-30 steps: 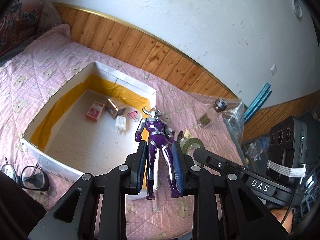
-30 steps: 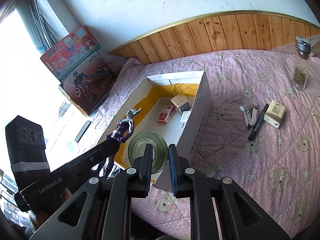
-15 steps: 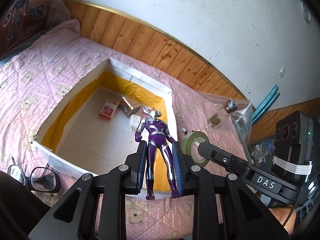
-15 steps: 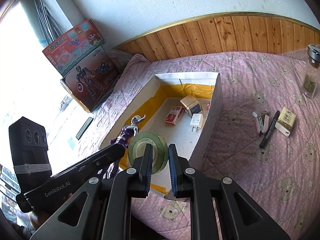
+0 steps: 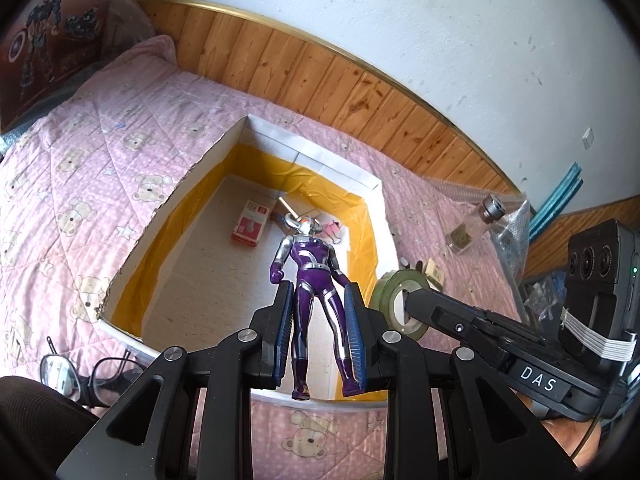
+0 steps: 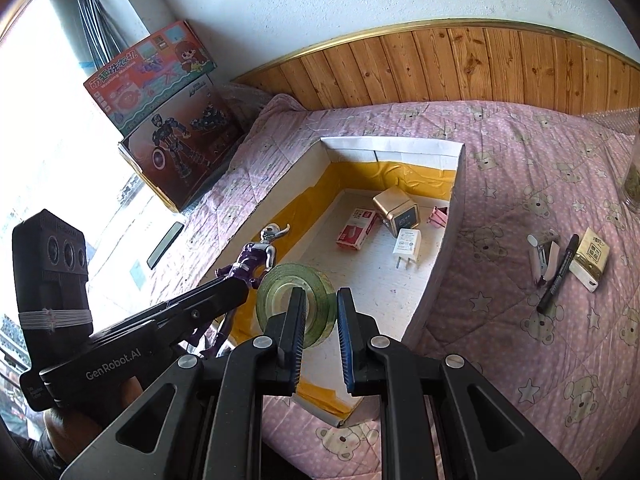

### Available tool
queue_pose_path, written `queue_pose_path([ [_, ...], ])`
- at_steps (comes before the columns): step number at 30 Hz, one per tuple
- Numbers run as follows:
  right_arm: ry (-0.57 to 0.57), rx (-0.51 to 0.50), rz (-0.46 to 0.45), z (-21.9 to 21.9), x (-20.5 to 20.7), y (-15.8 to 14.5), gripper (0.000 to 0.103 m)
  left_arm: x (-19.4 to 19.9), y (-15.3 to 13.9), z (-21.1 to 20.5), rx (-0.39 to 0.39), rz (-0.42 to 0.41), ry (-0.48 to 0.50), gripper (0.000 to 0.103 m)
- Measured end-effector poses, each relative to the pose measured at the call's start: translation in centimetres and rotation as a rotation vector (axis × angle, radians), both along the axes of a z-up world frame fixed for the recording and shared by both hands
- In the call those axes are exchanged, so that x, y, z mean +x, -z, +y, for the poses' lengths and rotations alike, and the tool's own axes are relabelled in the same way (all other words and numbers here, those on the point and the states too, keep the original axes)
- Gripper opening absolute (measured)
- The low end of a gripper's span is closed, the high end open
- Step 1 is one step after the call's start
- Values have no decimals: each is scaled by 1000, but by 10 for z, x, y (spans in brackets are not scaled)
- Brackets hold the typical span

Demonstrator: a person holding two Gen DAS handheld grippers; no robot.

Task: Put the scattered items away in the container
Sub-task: 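Carry the action figure with the left gripper while the right gripper carries the tape roll over the box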

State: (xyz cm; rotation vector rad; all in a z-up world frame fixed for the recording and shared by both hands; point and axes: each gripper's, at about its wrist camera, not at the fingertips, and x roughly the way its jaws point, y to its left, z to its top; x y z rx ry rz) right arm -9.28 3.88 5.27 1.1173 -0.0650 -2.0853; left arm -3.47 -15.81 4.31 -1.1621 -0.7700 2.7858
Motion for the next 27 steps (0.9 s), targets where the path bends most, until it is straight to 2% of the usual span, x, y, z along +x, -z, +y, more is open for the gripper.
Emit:
queue_pose_path([
  [10,-42,47,3,-22,-13,10,17,-20,6,-11,-57,-55,7,26],
  [21,-90,126,16,-43,-29,18,17,-38,21,-25,-56,-127,11,26],
  [27,-114,165,7,-53,-41,24,17,-49,25,-26,-94,-161,23,26],
])
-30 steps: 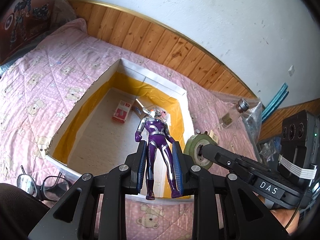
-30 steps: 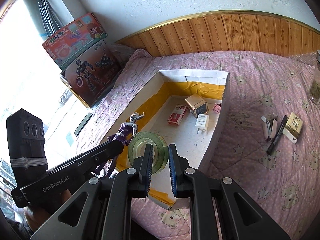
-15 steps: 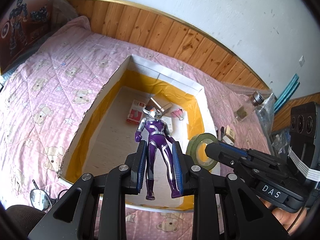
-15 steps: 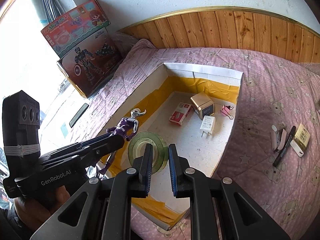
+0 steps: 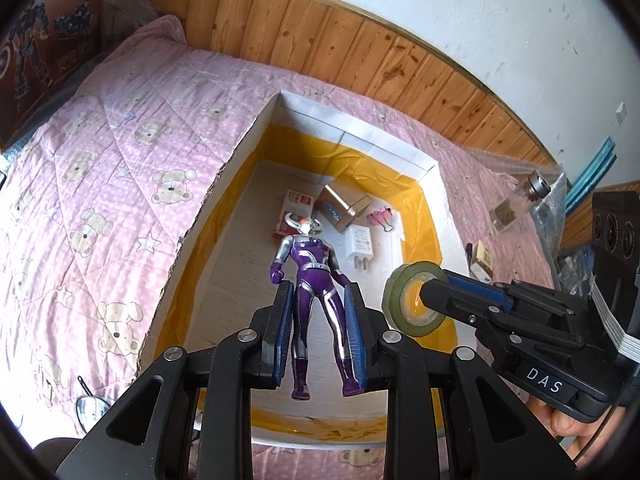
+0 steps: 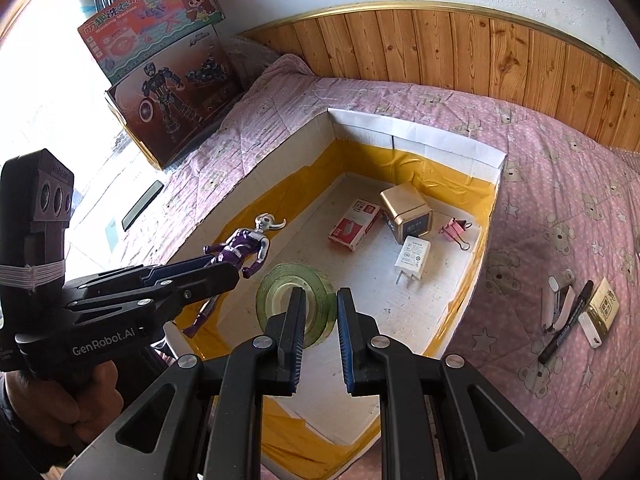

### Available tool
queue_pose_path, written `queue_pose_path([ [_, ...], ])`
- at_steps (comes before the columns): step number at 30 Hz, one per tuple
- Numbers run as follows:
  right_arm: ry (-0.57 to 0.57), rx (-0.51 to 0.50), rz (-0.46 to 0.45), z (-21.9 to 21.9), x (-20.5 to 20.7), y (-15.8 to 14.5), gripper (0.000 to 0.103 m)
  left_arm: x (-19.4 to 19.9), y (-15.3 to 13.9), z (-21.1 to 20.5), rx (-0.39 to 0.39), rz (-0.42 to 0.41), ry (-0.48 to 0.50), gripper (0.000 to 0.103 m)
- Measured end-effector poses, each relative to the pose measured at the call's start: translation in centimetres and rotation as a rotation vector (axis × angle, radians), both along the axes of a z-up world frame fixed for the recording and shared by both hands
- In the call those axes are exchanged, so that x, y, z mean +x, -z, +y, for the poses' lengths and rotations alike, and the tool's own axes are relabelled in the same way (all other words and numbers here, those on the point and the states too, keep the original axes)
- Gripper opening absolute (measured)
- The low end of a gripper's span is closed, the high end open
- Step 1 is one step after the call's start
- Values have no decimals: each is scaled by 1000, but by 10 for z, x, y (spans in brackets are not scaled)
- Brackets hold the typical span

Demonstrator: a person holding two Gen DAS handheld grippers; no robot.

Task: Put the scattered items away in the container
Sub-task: 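Carry the action figure with the left gripper while the right gripper carries the tape roll over the box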

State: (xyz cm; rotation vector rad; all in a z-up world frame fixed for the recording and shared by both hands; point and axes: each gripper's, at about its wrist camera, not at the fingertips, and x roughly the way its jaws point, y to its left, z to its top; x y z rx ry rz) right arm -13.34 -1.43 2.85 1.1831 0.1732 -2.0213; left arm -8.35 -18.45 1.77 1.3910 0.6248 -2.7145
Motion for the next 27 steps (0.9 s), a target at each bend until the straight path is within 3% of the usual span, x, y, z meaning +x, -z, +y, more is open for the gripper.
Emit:
queue_pose_path([
  [16,-72,112,-21,-23,-22,13,17,-21,22,5,-80,-93,45,26],
  [27,-120,188,-33,-39,-32,25,17,-25,34,2,-62,-134,59,26],
])
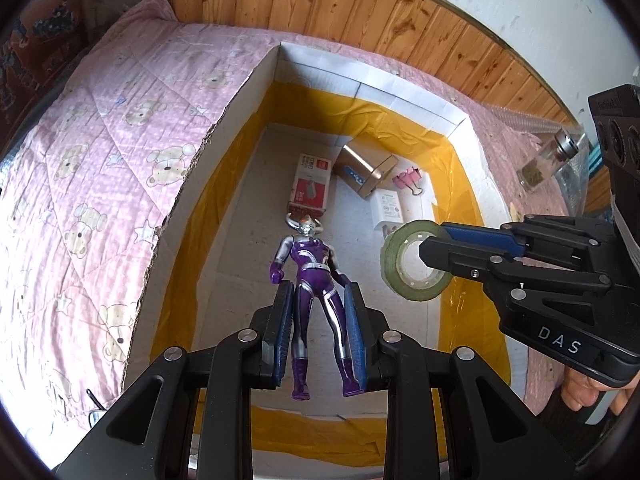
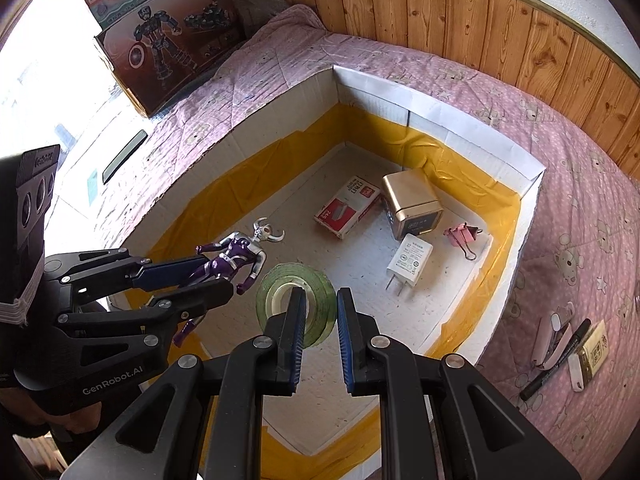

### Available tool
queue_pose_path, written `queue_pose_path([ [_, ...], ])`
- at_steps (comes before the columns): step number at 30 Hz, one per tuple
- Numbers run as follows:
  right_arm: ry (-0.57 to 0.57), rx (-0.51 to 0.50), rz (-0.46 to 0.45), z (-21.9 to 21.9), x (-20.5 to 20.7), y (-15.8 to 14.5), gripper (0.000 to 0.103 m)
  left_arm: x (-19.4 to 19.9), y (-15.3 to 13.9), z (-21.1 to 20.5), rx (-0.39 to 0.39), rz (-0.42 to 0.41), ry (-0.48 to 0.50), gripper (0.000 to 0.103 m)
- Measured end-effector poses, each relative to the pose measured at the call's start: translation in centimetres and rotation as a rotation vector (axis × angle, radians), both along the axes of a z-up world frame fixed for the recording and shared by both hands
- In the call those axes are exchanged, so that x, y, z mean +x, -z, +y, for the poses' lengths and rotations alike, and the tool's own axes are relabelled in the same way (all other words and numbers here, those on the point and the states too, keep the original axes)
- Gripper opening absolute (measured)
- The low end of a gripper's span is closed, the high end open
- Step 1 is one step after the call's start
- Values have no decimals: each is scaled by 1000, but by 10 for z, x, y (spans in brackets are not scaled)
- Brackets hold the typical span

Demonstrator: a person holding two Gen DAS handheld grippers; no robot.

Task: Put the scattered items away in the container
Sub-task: 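Carry the action figure with the left gripper while the right gripper carries the tape roll over the box, then open the left gripper to drop the figure while the right gripper drops the tape roll into the box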

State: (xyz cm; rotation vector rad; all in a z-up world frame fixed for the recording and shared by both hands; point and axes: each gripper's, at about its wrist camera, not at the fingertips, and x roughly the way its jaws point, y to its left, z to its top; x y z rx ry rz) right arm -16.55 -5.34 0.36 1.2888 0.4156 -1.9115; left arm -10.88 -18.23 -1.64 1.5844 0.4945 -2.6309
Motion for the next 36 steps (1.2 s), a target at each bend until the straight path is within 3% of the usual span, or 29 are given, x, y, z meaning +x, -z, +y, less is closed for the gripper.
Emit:
queue_pose_path([
  [18,-61,158,-15,-25,-19,30,17,-3,15,-11,20,-66,-25,27],
  [24,-50,174,-19,-25,-23,34,17,-3,13,-12,-1,-68,-28,28],
  [26,-37,173,-25,-22,-25,35,18,-2,12,-11,-3,-66,-30,34],
  [36,6,126,-23,-2,-19,21,21,12,-4,-7,-23,-46,-36,35],
])
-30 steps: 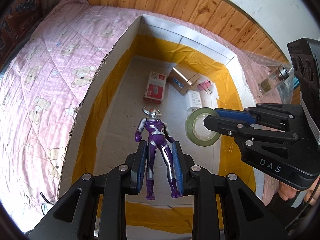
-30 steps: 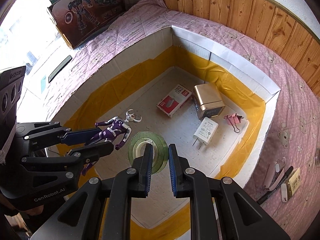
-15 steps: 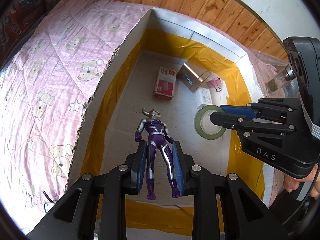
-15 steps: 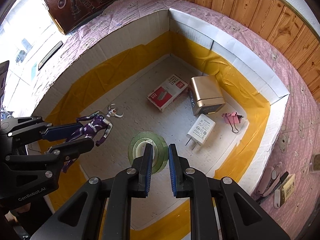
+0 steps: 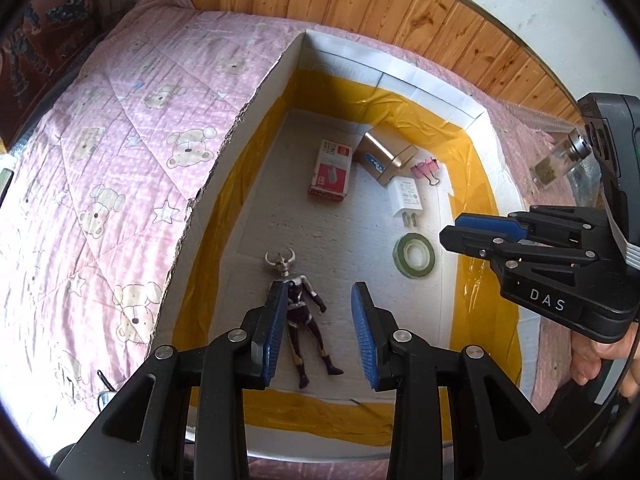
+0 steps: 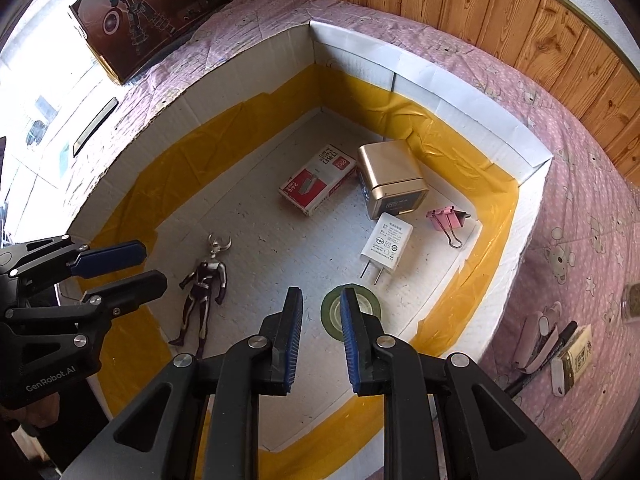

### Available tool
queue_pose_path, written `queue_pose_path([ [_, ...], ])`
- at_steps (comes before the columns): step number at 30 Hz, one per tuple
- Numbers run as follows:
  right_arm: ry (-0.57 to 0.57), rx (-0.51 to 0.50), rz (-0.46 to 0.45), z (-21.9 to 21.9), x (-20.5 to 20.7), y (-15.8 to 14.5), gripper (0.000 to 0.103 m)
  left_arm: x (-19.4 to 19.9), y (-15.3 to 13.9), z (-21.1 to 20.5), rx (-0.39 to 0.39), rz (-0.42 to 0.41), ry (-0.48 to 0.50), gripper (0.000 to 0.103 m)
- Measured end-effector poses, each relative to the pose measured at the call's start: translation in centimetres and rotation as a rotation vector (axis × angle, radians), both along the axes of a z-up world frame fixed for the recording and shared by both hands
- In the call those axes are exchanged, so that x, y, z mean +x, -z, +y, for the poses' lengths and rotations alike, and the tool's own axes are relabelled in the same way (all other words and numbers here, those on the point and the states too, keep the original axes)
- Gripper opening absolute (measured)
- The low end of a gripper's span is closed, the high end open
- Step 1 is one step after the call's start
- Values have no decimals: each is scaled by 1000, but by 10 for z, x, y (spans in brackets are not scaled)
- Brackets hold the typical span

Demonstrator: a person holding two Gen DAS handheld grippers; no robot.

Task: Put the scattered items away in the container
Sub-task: 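Open the left gripper to drop the figure while the right gripper drops the tape roll into the box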

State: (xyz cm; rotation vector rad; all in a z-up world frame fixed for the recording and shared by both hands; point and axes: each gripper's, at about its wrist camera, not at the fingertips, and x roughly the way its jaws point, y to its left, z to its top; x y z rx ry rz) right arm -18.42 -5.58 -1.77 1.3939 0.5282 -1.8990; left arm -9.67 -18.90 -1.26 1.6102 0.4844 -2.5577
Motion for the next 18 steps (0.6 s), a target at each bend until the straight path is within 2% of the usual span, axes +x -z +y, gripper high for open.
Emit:
queue_pose_path([
  [3,11,-37,0,9,6,-9,21,6,-7,7,-14,14,10,35],
  [11,16,-188,32,36,31,-38,22,24,-40,35,-114,104,49,35],
  [18,9,-319,107,65,56,-63,22,44,-73,52,-107,227,60,37],
])
